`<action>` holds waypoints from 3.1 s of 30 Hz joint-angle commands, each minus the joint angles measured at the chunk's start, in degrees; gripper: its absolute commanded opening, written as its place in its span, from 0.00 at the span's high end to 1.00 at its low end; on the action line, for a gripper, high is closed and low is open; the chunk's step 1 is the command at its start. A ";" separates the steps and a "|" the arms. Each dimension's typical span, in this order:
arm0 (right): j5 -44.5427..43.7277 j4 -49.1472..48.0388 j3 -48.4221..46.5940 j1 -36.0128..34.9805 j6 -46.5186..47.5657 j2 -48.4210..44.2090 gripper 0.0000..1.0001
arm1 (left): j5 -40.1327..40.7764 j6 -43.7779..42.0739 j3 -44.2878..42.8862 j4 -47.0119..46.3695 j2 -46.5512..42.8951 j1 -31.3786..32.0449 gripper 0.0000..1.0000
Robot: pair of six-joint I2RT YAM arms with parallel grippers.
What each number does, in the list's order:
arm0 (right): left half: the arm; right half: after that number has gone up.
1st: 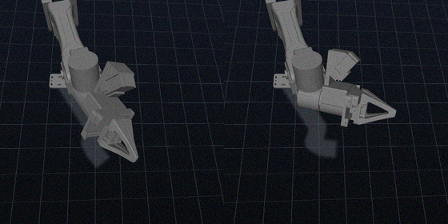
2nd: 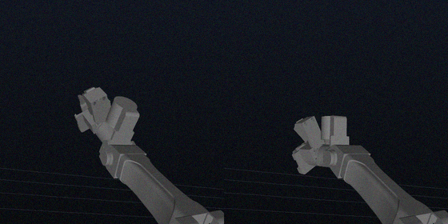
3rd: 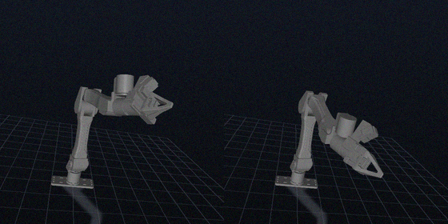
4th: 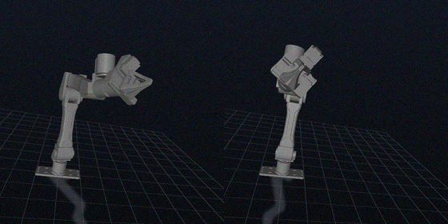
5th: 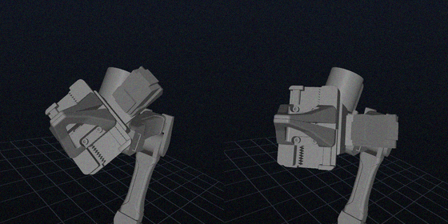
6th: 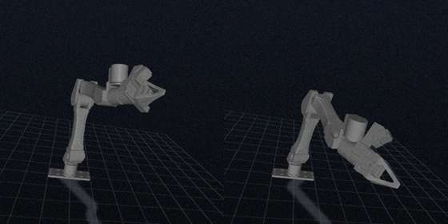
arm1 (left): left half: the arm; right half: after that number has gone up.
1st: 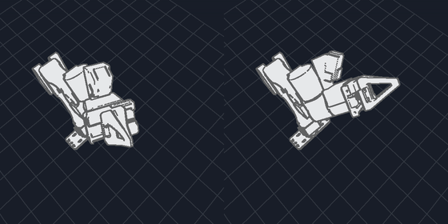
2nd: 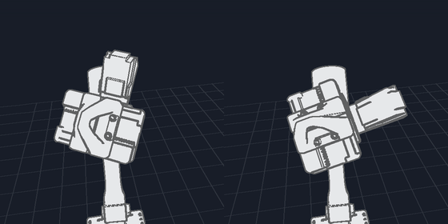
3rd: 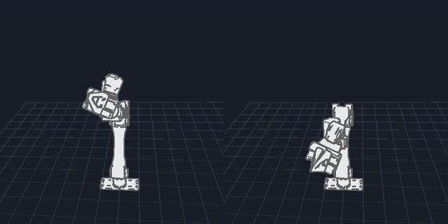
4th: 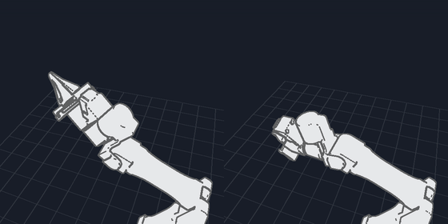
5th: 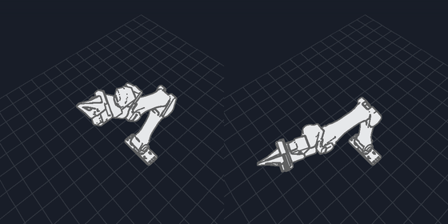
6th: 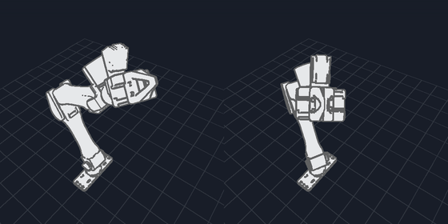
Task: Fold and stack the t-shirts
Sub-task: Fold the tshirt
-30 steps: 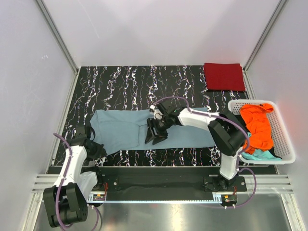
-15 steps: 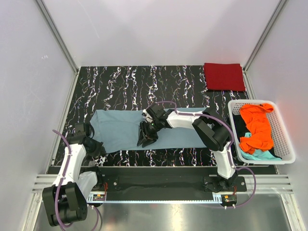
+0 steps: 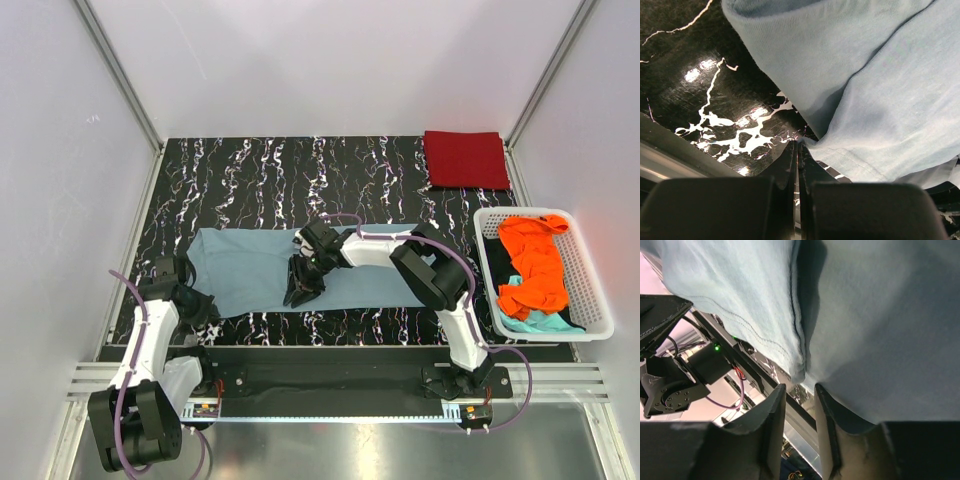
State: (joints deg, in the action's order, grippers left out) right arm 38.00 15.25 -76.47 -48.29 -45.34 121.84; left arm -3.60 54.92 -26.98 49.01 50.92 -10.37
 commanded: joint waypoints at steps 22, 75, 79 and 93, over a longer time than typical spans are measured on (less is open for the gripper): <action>-0.91 -0.39 -4.57 0.04 0.08 2.52 0.90 | 1.13 -1.30 -0.88 -0.85 -0.64 0.17 1.00; 0.33 9.97 -1.06 6.71 10.71 -12.67 0.52 | -8.53 -4.03 -12.65 -5.94 11.04 0.26 1.00; -0.91 10.77 2.45 9.09 11.50 -16.71 0.50 | -9.23 -4.29 -15.90 -8.14 16.13 0.53 1.00; -2.75 11.65 7.38 11.82 12.47 -19.80 0.47 | -9.24 -4.82 -21.97 -11.75 27.74 1.14 1.00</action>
State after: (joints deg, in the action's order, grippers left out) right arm 36.45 26.89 -68.88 -36.95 -34.04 105.01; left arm -11.84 50.81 -46.92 39.42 78.00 -9.41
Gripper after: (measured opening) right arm 0.525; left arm 0.012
